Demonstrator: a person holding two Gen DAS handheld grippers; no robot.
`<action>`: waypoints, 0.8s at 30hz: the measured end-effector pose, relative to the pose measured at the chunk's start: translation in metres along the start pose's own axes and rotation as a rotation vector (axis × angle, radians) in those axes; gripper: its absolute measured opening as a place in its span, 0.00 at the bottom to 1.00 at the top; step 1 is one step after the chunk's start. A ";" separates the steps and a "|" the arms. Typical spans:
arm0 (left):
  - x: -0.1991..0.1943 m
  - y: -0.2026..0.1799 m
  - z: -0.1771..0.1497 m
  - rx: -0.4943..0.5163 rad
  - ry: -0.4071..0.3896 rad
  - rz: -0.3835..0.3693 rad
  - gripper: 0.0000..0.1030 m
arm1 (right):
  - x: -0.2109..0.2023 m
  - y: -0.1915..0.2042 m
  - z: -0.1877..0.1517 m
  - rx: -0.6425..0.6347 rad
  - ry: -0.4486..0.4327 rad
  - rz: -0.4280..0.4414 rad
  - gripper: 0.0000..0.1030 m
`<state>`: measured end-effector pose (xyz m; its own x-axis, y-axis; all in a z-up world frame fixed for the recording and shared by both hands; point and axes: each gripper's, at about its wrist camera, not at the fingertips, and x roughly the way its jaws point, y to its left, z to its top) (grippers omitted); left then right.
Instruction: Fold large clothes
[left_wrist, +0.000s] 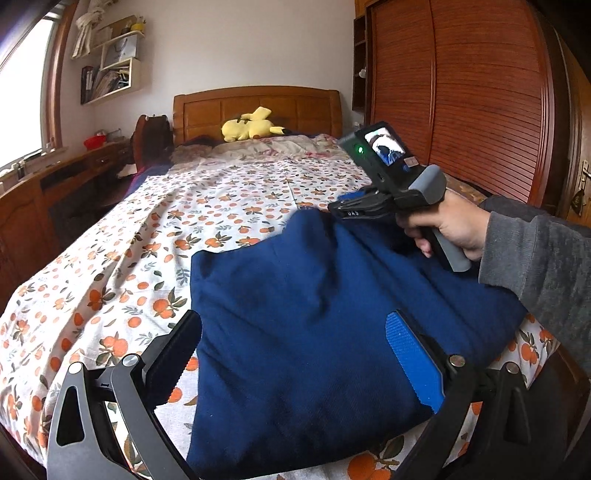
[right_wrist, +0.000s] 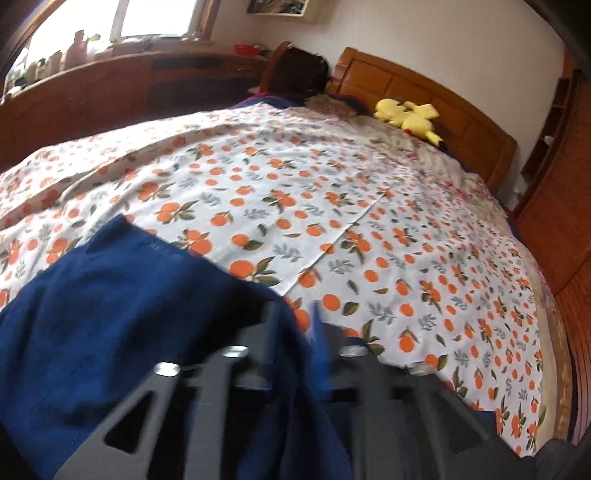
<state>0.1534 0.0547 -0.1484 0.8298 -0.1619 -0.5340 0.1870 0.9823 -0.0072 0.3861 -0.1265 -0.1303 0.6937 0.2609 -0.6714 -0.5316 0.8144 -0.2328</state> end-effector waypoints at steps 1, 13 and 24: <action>0.000 -0.002 0.000 0.002 0.000 -0.003 0.97 | -0.006 -0.006 -0.001 0.014 -0.013 0.006 0.30; 0.007 -0.009 0.000 0.004 0.001 -0.014 0.97 | -0.052 -0.122 -0.051 0.145 0.037 -0.108 0.32; 0.014 -0.025 0.000 0.005 -0.002 -0.017 0.97 | 0.000 -0.203 -0.141 0.436 0.261 -0.152 0.38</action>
<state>0.1606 0.0278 -0.1559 0.8277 -0.1791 -0.5318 0.2037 0.9789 -0.0126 0.4253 -0.3654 -0.1824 0.5740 0.0306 -0.8183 -0.1444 0.9874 -0.0644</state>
